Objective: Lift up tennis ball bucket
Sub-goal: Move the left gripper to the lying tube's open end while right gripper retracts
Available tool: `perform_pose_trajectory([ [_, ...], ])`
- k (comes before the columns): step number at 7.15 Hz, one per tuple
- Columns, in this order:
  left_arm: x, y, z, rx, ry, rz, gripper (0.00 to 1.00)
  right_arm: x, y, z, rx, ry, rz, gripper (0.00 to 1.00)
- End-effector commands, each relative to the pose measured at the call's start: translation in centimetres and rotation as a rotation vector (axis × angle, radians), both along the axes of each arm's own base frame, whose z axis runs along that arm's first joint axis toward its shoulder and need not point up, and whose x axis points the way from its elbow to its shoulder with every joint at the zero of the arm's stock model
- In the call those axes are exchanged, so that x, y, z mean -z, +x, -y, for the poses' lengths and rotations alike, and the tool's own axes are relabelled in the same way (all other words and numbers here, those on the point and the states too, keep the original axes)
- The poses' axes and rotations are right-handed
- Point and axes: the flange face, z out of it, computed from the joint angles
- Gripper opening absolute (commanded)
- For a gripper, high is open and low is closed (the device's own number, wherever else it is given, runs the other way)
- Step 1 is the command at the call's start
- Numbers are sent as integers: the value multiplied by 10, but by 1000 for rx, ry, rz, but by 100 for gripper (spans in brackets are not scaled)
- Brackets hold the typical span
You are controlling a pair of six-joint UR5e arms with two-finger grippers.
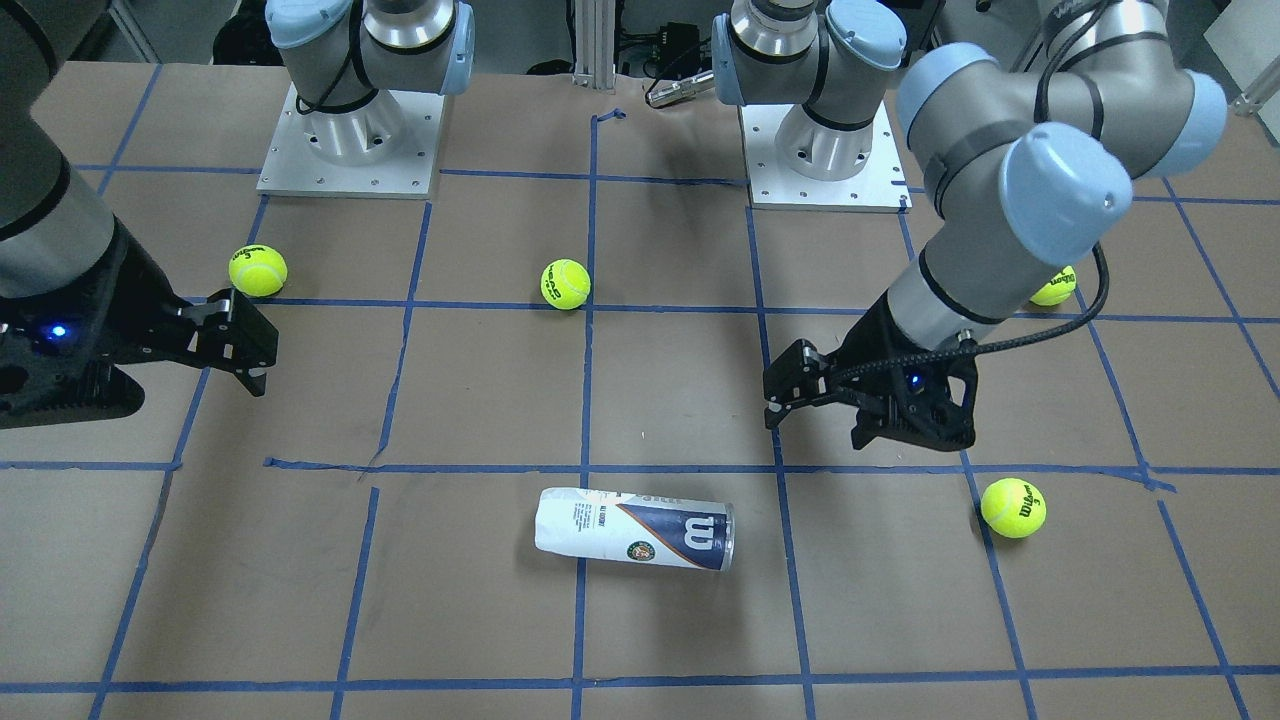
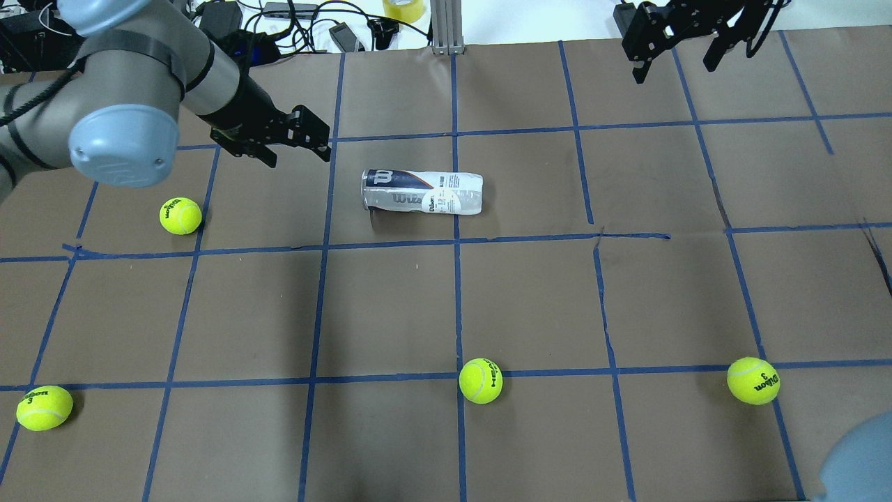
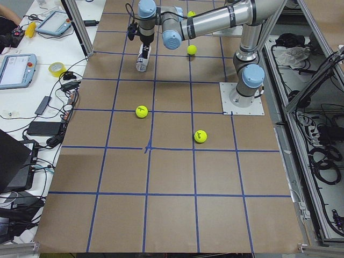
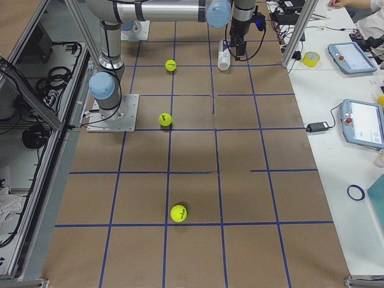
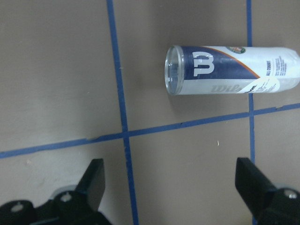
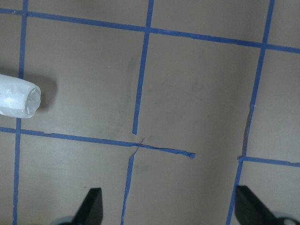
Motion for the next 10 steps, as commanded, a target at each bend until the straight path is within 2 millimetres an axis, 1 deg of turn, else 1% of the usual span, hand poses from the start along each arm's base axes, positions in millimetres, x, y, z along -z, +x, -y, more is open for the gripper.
perform_pose_trajectory([
  [1,52,-5,32,5,-50,-79,100,7,-2,1,19,3,7,100],
  [2,73,-5,39,5,-30,-85,100,8,-2,1,17,1,5,100],
  [3,89,-6,46,6,-31,-102,100,18,-2,3,13,21,11,100],
  [4,104,-11,51,12,-22,-165,100,12,-7,1,11,3,-1,100],
  [5,119,-12,56,13,-33,-175,100,12,-7,1,10,-1,-1,100],
  [7,146,-19,59,26,1,-255,100,10,-8,2,13,-12,0,100],
  [8,155,-19,59,16,21,-261,100,8,-6,1,20,-16,4,100],
  [9,161,-22,58,14,30,-253,100,9,-6,1,20,-13,4,100],
  [10,159,-24,60,-49,55,-267,100,6,-9,0,11,-16,-5,100],
])
